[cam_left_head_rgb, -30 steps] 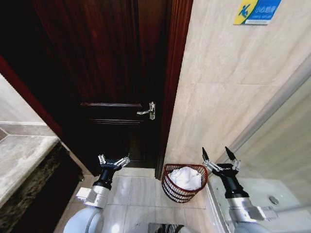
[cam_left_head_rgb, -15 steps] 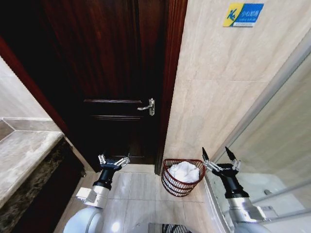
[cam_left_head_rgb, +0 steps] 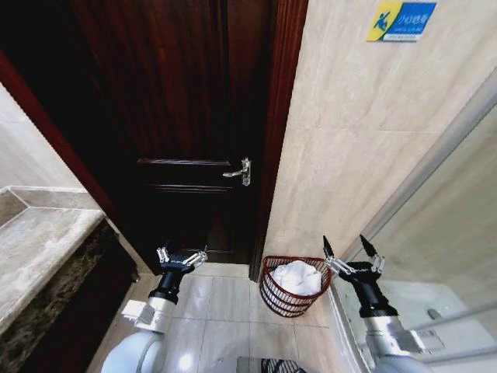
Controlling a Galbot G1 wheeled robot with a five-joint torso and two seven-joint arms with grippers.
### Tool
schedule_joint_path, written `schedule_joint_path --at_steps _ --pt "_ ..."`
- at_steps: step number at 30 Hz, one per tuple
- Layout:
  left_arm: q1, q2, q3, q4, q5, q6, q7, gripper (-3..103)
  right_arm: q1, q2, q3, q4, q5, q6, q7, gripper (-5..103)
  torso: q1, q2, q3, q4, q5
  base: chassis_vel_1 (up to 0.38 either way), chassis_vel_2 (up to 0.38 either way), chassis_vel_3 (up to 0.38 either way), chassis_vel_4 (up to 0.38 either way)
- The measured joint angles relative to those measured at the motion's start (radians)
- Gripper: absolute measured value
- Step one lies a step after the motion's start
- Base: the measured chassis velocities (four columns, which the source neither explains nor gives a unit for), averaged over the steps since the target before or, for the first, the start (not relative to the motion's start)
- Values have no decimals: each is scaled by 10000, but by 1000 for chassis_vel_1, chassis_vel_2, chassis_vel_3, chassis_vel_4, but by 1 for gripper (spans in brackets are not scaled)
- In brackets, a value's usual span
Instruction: Discard the used towel into the hamper.
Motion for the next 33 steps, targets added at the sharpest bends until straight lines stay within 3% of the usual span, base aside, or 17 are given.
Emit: schedule_joint_path --at_steps 10,33 --pt "-1 0 0 0 0 0 0 99 0 0 0 0 0 0 0 100 4 -1 1 0 1 17 -20 -20 17" --pt "2 0 1 0 0 0 0 99 -2 0 1 0 0 0 0 100 -6 3 -3 0 0 137 -140 -145 141"
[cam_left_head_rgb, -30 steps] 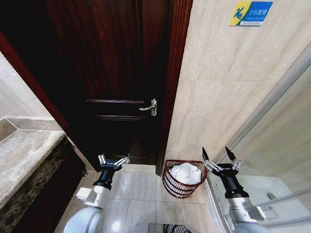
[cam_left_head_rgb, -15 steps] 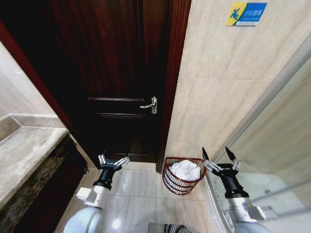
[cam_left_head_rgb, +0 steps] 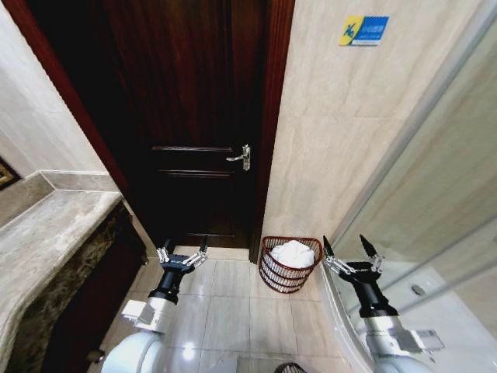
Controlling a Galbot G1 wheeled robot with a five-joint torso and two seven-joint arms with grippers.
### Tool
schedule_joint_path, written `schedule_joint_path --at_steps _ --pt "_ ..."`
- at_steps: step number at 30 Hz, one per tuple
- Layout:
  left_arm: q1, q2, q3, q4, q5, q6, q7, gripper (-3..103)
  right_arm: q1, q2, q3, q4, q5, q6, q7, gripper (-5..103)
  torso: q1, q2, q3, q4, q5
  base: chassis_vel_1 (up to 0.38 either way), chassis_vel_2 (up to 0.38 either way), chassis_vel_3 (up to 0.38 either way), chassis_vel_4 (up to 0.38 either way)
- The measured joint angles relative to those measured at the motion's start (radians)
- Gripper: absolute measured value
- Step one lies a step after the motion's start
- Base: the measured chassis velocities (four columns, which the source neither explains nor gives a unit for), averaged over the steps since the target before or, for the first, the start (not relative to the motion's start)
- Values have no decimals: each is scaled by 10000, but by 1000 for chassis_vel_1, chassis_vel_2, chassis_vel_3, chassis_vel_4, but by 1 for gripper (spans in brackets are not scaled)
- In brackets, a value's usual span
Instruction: Discard the used towel into the hamper.
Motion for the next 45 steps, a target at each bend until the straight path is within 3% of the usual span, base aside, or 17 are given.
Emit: schedule_joint_path --at_steps 16,27,29,32,34,37,45 --pt "-2 0 0 0 0 0 0 99 2 0 0 0 0 0 0 100 11 -4 5 0 0 45 -34 -39 40" --pt "-1 0 0 0 0 0 0 99 0 0 0 -1 0 0 0 100 3 -3 1 0 4 203 -203 -200 212" --pt "0 2 -1 0 0 0 0 99 -1 0 1 0 0 0 0 100 3 -1 1 -1 -12 222 -238 -205 232" --pt "0 0 1 0 0 0 0 99 0 0 0 -1 0 0 0 100 0 -1 0 -1 8 214 -230 -209 210" --pt "0 0 0 0 0 0 0 99 -1 0 0 1 0 0 0 100 2 -1 1 -1 -8 156 -202 -193 178" --pt "0 -1 -1 0 0 0 0 99 0 0 0 0 0 0 0 100 1 0 1 3 6 177 -166 -166 168" --pt "-2 1 0 0 0 0 0 99 1 0 0 0 -1 0 0 100 7 -2 3 0 -1 110 -111 -116 105"
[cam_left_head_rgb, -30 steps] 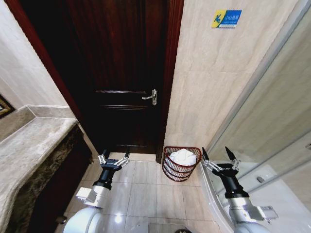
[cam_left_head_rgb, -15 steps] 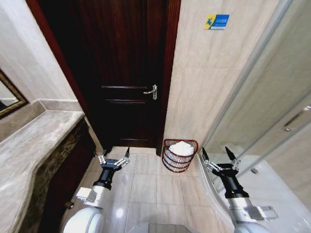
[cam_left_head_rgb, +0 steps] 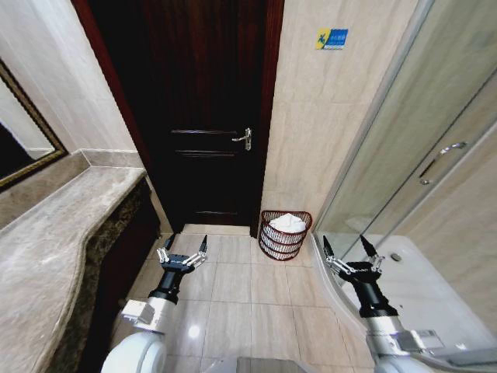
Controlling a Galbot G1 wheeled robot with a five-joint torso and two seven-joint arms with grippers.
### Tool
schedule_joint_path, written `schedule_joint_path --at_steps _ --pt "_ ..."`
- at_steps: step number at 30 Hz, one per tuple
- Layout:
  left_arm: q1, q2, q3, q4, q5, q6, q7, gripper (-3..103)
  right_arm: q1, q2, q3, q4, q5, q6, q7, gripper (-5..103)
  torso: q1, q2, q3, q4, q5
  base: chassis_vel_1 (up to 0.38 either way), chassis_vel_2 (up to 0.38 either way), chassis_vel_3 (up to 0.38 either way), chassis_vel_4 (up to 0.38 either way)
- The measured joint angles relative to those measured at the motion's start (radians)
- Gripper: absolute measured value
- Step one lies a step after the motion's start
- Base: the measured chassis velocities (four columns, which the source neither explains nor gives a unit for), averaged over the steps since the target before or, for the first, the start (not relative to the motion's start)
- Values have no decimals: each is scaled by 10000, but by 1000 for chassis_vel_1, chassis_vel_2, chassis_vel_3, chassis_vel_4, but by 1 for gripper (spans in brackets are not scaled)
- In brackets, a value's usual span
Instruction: Discard the used towel into the hamper.
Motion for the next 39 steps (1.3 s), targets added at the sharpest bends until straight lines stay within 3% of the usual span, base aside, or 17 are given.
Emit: schedule_joint_path --at_steps 39 --pt "0 0 0 0 0 0 0 99 0 0 0 0 0 0 0 100 -1 -1 0 0 -1 137 -136 -138 140"
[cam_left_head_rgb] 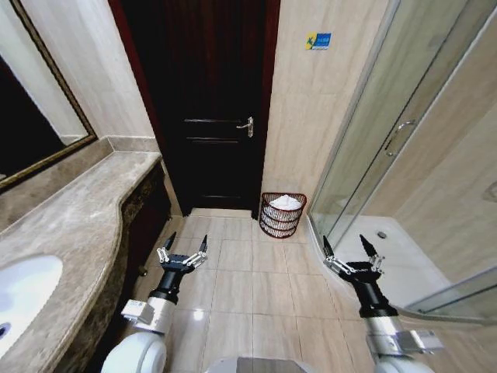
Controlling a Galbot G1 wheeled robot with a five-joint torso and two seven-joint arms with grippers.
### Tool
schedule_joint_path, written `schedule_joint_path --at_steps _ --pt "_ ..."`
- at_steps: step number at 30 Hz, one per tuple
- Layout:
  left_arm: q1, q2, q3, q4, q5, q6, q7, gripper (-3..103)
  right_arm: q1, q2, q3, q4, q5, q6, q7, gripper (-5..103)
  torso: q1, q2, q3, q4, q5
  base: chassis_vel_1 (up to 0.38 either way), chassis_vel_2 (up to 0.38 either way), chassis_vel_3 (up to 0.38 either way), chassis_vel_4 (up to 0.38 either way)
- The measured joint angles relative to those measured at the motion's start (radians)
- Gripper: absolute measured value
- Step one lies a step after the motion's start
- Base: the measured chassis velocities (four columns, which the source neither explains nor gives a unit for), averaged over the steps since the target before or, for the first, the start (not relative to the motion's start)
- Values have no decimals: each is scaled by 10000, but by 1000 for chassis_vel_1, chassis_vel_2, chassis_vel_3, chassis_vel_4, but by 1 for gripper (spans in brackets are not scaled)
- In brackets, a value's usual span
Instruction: Discard the used towel into the hamper.
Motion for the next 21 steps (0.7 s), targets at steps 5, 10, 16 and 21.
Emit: schedule_joint_path --at_steps 5,10,16,21 --pt "0 0 0 0 0 0 0 99 0 0 0 0 0 0 0 100 -1 1 -1 -2 2 133 -129 -138 124" --pt "0 0 0 0 0 0 0 99 0 0 0 0 0 0 0 100 0 0 0 1 1 133 -122 -130 140" --pt "0 0 0 0 0 0 1 99 -1 0 0 0 0 0 0 100 -5 2 -3 0 1 73 -106 -88 103" --pt "0 0 0 0 0 0 0 99 -1 0 0 0 0 0 0 100 -1 1 0 0 1 8 -11 -11 14"
